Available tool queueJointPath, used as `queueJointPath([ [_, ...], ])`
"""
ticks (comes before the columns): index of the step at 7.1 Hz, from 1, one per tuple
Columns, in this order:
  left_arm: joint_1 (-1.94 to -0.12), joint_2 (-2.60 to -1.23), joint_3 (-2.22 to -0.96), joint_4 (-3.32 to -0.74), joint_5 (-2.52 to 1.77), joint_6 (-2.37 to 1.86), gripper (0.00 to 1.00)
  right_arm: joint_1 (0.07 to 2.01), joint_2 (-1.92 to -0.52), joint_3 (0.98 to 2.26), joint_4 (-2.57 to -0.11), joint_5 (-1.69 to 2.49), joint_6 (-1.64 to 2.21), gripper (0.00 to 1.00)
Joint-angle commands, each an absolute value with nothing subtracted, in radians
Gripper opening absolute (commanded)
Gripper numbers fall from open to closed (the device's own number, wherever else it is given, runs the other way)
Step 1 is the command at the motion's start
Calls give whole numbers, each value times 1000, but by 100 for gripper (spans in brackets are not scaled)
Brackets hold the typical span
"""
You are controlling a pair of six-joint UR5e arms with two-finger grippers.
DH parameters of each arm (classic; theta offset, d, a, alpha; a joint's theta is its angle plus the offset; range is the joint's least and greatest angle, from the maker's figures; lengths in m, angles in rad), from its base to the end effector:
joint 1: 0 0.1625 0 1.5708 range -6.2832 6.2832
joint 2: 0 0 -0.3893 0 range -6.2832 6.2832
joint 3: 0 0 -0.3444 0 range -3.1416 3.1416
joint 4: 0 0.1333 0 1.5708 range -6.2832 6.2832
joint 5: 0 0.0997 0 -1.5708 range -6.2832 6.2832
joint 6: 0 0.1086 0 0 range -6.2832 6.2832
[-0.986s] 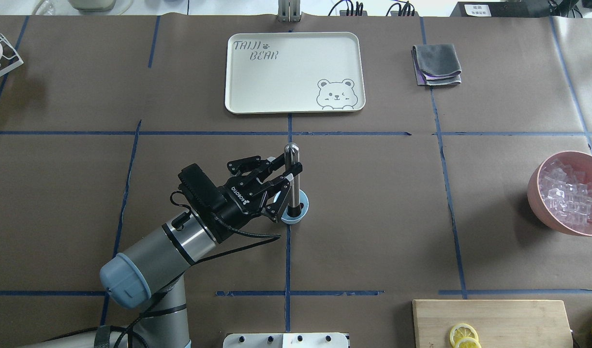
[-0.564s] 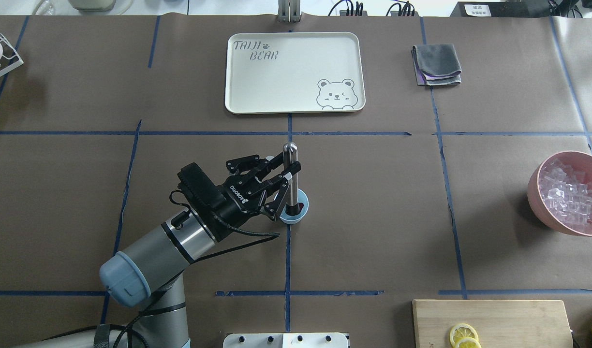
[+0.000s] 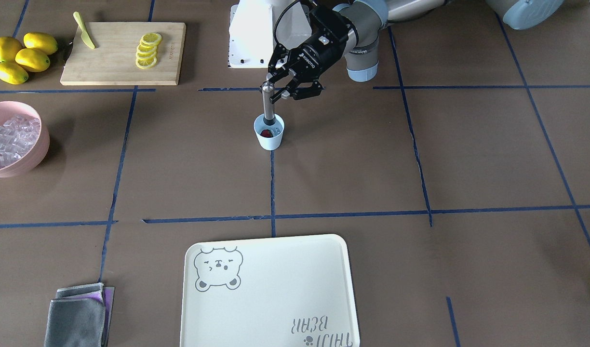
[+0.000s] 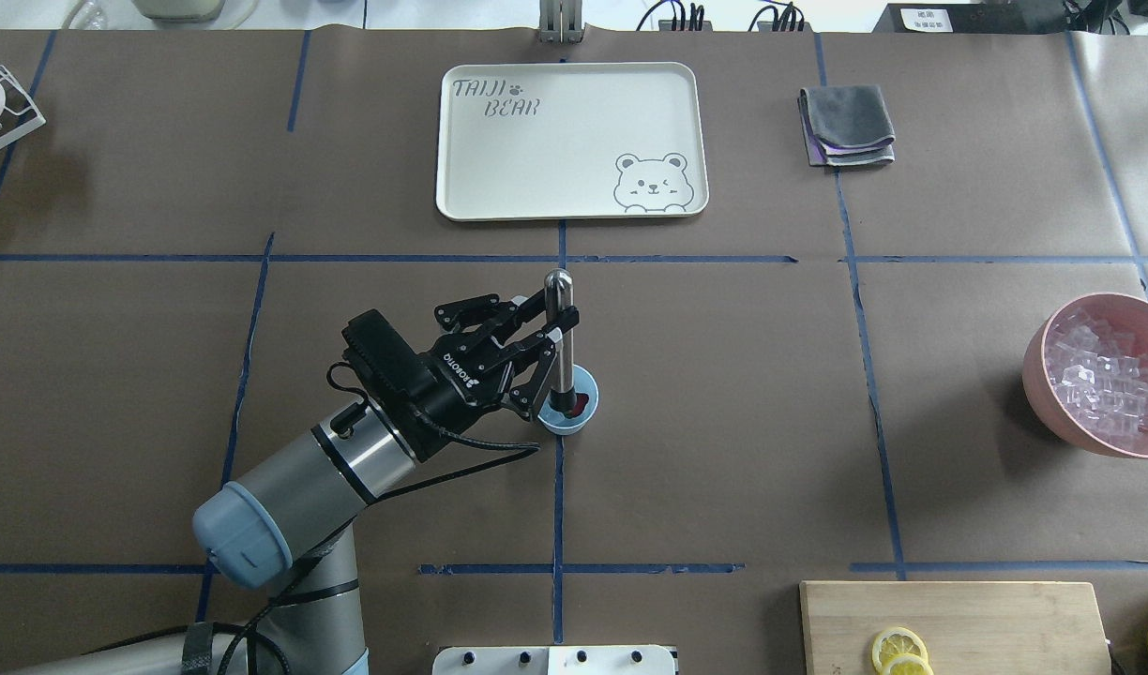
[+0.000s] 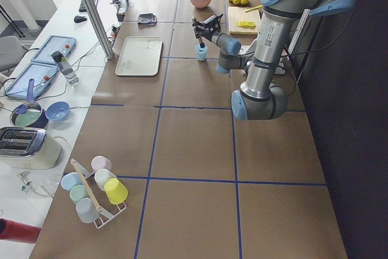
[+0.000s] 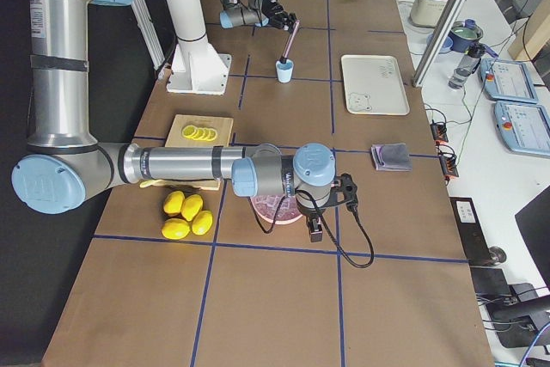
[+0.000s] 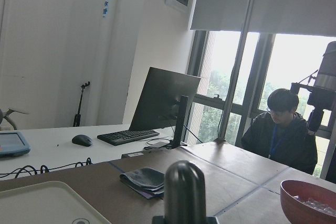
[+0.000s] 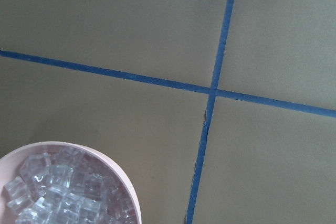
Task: Mash ice and strawberries in cup
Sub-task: 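Press the muddler down into the cup onto the ice and strawberry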
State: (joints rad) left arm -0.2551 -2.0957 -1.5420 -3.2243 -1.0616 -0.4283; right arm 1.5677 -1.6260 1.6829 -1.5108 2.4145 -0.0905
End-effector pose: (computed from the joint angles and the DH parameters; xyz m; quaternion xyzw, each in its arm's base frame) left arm 0.4589 -0.3121 0.2001 0.6393 0.5745 -0.0023 0.5111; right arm 0.0508 -0.4300 0.5917 0.0711 -0.4060 -0.0665 0.9087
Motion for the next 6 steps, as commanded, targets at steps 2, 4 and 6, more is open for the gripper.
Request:
queueJointPath([
  [2, -253, -2102, -1496, -3224, -1026, -439, 0, 1568, -1623, 1683, -1514, 2414, -91, 99],
  [4, -249, -2105, -1496, -3224, -1026, -440, 0, 1568, -1623, 1681, -1514, 2414, -91, 99],
  [6, -244, -2106, -1490, -3224, -1025, -442, 0, 1568, -1621, 1680, -1516, 2413, -92, 99],
])
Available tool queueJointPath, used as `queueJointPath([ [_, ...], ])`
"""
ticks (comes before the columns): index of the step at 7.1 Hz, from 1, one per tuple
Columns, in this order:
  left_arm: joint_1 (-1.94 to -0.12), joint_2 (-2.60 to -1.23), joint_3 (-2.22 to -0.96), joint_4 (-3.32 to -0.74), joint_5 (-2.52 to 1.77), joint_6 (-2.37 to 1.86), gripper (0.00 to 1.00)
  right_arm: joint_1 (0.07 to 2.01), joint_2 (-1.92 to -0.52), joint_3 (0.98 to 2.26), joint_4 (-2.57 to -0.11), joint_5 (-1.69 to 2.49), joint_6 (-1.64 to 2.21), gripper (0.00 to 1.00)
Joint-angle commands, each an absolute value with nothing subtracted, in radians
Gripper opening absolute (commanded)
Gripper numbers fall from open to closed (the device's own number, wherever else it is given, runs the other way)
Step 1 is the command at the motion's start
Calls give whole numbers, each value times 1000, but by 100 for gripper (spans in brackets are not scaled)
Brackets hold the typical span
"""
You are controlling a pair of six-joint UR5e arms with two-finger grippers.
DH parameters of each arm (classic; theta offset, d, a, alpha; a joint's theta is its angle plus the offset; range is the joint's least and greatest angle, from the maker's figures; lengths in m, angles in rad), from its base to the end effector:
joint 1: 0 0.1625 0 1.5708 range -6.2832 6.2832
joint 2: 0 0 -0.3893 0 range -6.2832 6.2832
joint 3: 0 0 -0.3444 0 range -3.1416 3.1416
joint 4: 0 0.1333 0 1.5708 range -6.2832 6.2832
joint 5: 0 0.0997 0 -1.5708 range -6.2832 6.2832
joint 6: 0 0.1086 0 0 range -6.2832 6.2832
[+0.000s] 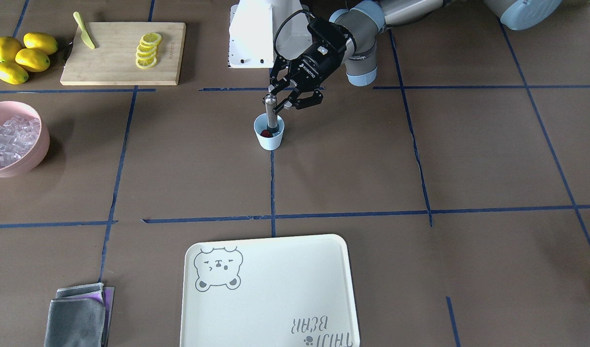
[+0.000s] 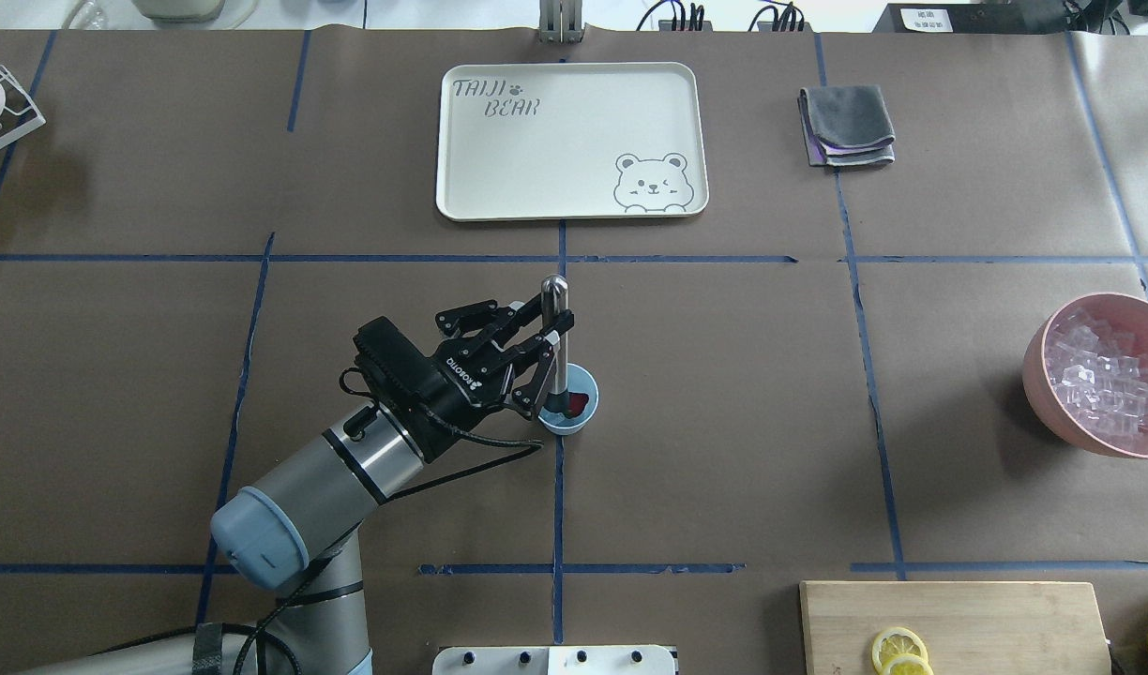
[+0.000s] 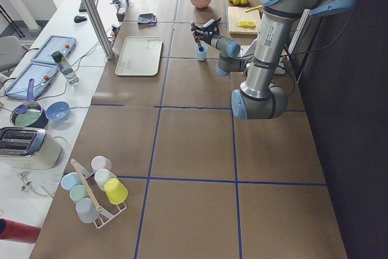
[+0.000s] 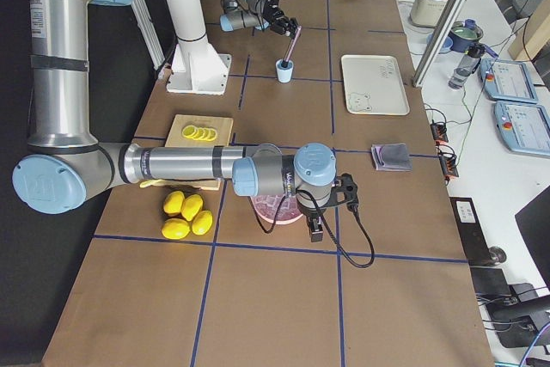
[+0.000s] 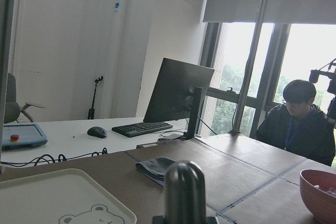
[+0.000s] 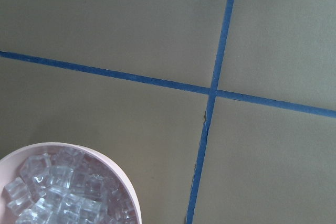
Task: Mash ice and strawberries in cup
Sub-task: 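Press the muddler down into the cup onto the ice and strawberry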
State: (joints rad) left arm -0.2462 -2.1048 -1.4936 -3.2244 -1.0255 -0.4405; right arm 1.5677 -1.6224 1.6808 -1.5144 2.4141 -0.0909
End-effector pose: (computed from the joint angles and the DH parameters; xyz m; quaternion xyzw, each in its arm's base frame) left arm 0.4733 -0.3145 0.2124 0.6347 0.5628 -0.0086 0.5294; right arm 0.0509 -0.4312 0.5915 0.0702 -0.4059 -0.0663 0.9088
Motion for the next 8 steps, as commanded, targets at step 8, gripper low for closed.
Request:
queueJointPath([
  [8, -242, -2131, -1450, -3221, -1000, -472, 0, 1568, -1628, 1680, -1511, 2416, -91, 99],
])
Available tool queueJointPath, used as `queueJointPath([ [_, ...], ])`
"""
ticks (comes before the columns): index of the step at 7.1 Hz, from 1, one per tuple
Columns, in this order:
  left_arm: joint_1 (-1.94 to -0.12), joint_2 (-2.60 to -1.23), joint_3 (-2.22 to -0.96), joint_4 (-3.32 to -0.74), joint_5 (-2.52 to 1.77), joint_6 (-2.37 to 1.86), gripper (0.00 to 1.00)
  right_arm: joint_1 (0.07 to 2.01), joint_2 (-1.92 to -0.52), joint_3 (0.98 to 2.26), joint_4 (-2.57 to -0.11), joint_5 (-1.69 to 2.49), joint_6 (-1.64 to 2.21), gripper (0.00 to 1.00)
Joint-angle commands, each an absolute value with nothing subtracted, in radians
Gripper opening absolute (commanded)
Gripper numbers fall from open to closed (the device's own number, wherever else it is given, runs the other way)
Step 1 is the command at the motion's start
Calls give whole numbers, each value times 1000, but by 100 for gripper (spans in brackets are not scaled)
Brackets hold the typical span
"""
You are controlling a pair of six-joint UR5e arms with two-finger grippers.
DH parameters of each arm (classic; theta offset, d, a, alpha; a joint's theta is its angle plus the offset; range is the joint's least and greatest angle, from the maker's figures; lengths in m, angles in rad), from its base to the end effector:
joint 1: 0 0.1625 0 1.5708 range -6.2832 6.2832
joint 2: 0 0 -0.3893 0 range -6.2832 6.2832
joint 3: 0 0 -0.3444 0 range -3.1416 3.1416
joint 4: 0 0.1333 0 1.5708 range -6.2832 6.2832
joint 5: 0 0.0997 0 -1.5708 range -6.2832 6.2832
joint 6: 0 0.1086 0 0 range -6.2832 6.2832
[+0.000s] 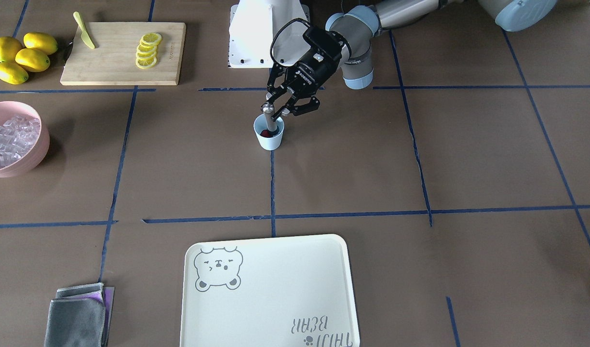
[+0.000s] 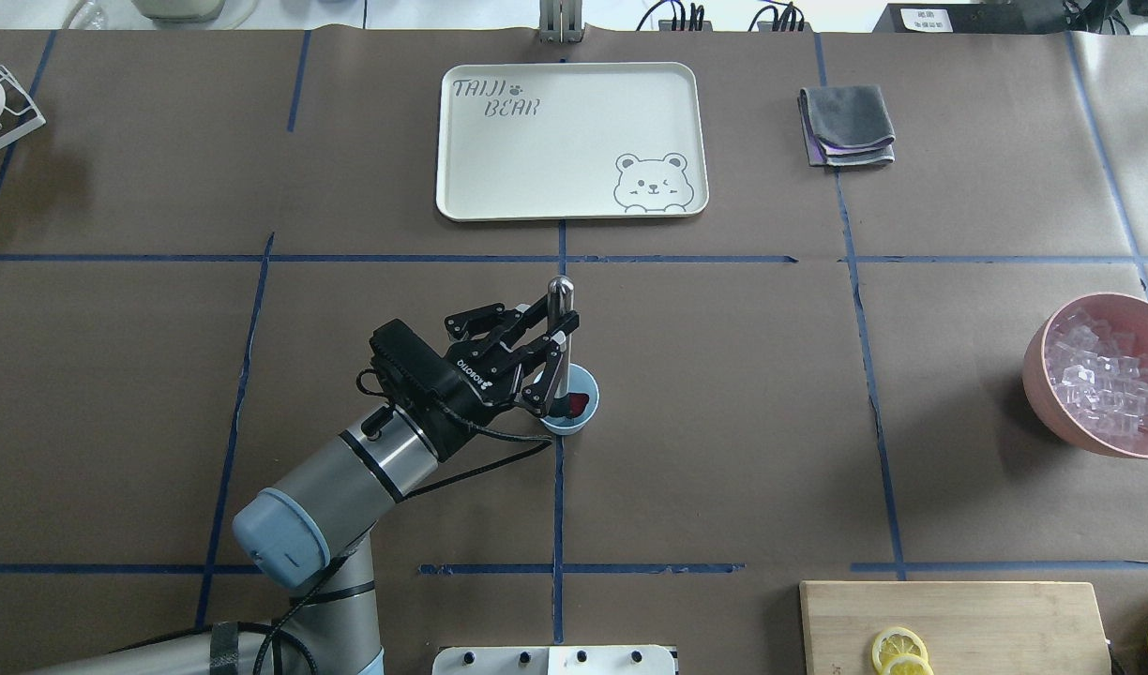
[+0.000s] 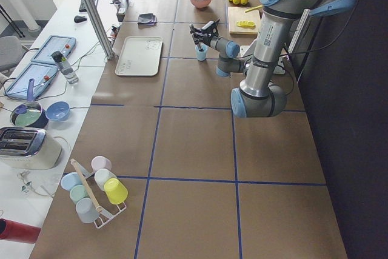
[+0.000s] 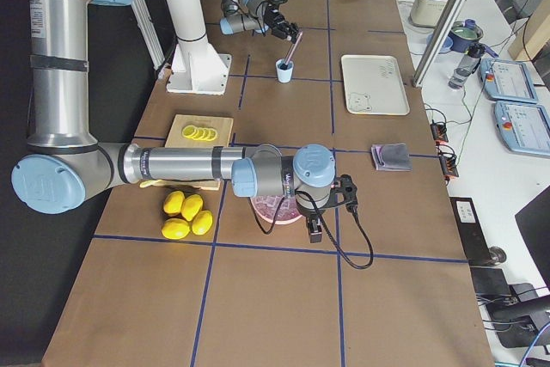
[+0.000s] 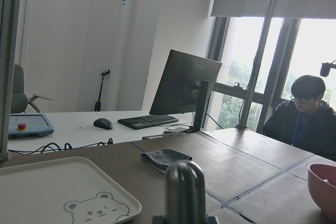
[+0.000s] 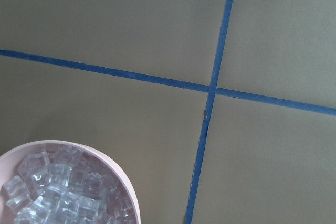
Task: Mash ice and strawberries in cup
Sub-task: 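Press the muddler down into the cup onto the ice and strawberry, then lift the muddler out of the cup and carry it back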
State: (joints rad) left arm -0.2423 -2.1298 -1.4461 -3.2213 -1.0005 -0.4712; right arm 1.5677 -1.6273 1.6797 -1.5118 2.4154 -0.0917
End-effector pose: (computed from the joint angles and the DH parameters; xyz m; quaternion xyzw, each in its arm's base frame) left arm 0.4874 -0.3182 0.2159 0.6263 0.5609 -0.0199 0.5410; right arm 0.0508 -0.4292 0.5937 0.0688 -0.4066 -0.0659 0.9086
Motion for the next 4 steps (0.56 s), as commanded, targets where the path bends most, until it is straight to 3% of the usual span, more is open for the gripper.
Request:
queueJointPath([
  [1, -244, -2131, -1457, -3221, -1000, -474, 0, 1568, -1626, 1681, -1511, 2416, -92, 99],
  [4, -285, -2117, -1529, -3221, -1012, -471, 0, 1568, -1628, 1681, -1509, 2416, -92, 99],
])
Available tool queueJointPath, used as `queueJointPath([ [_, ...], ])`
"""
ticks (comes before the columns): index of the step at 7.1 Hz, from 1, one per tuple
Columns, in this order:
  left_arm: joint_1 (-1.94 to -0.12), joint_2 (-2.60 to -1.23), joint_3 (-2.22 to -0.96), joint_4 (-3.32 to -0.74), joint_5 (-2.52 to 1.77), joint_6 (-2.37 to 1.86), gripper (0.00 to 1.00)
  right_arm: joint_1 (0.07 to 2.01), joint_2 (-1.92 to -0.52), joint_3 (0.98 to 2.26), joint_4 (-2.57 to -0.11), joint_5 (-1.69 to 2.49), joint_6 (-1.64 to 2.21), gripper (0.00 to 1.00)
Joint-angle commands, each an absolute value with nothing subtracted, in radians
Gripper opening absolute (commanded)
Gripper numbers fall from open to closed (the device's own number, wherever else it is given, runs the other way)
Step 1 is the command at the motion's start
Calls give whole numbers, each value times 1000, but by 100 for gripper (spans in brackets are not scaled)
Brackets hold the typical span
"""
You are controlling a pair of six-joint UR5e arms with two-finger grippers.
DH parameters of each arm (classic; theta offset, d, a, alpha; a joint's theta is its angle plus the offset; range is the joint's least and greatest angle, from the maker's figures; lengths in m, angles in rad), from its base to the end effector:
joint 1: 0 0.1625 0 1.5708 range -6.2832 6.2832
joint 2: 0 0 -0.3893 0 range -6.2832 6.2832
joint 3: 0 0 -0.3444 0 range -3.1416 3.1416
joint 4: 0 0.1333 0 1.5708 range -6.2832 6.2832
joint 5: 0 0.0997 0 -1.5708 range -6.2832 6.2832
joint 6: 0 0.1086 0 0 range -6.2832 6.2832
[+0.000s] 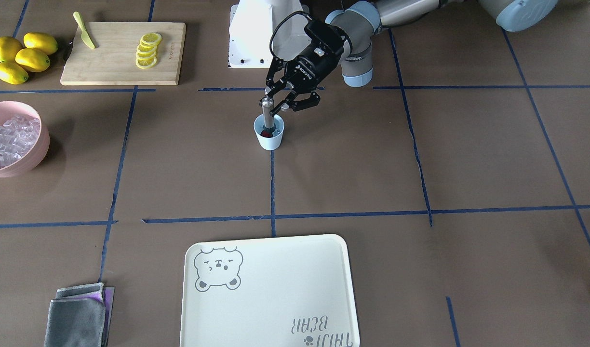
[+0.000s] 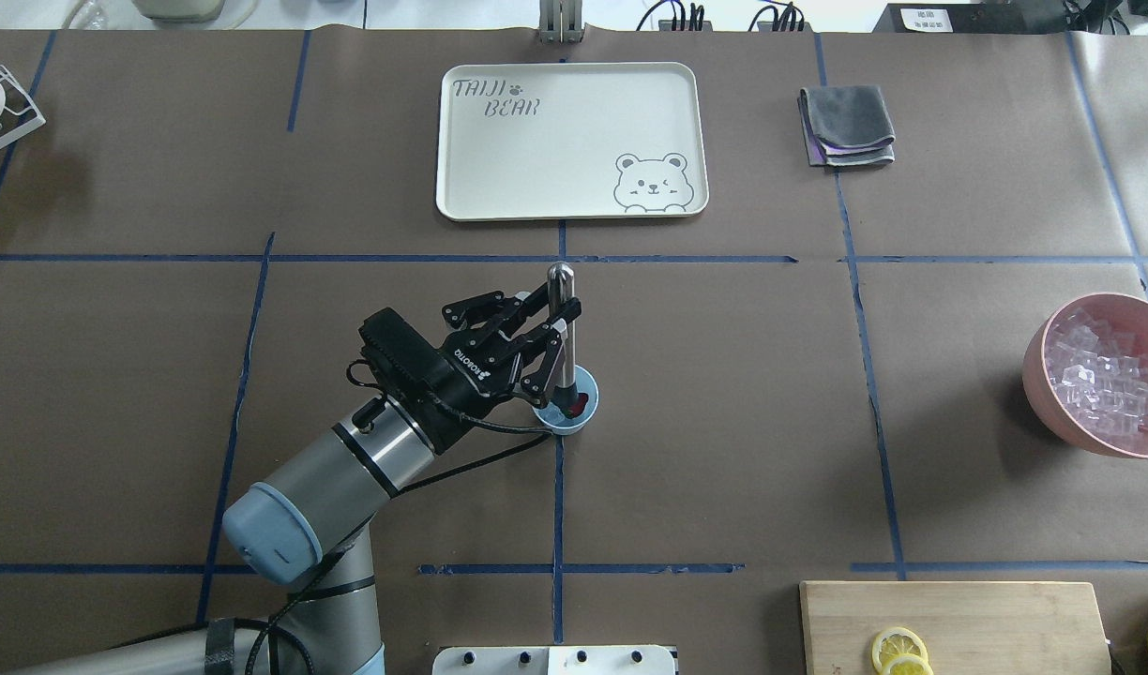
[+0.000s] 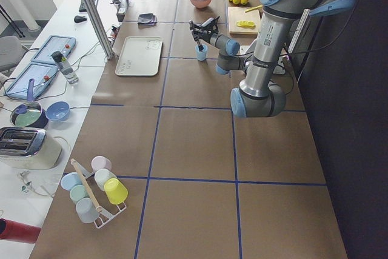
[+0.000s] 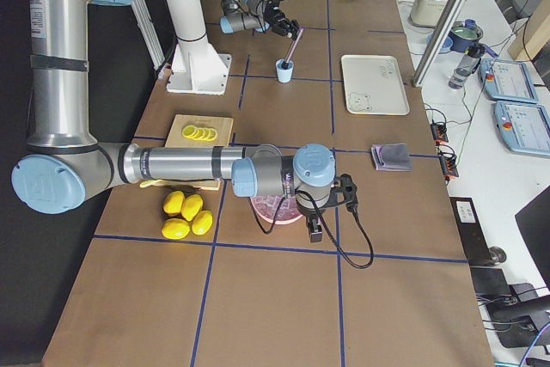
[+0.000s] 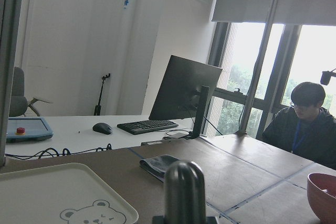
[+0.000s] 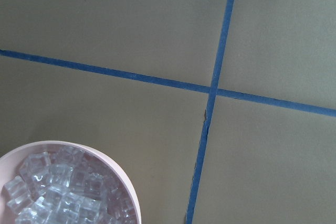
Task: Mash ice and strawberries in cup
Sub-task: 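Lift the muddler out of the cup and carry it back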
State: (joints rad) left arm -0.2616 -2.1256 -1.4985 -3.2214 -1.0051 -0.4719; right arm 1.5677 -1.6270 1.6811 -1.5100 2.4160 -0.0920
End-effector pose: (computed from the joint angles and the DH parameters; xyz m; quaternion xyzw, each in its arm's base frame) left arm 0.4668 -0.3232 0.2004 0.6337 0.5688 -0.0346 0.5232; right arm 0.0507 -0.4295 0.5927 0.0705 -0.4067 -0.0668 0.9084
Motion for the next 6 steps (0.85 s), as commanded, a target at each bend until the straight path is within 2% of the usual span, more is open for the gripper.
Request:
queueJointPath([
  [1, -319, -2118, -1579, -3186, -1044, -475, 0, 1568, -1628, 1681, -1509, 2416, -92, 99],
  [3, -403, -2097, -1731, -2994, -1138, -620, 0, 1568, -1626, 1683, -1509, 2415, -92, 99],
  [6, -659, -1950, -1736, -2872, -1438, -971, 0, 1566, -1615, 1681, -1509, 2407, -89, 99],
])
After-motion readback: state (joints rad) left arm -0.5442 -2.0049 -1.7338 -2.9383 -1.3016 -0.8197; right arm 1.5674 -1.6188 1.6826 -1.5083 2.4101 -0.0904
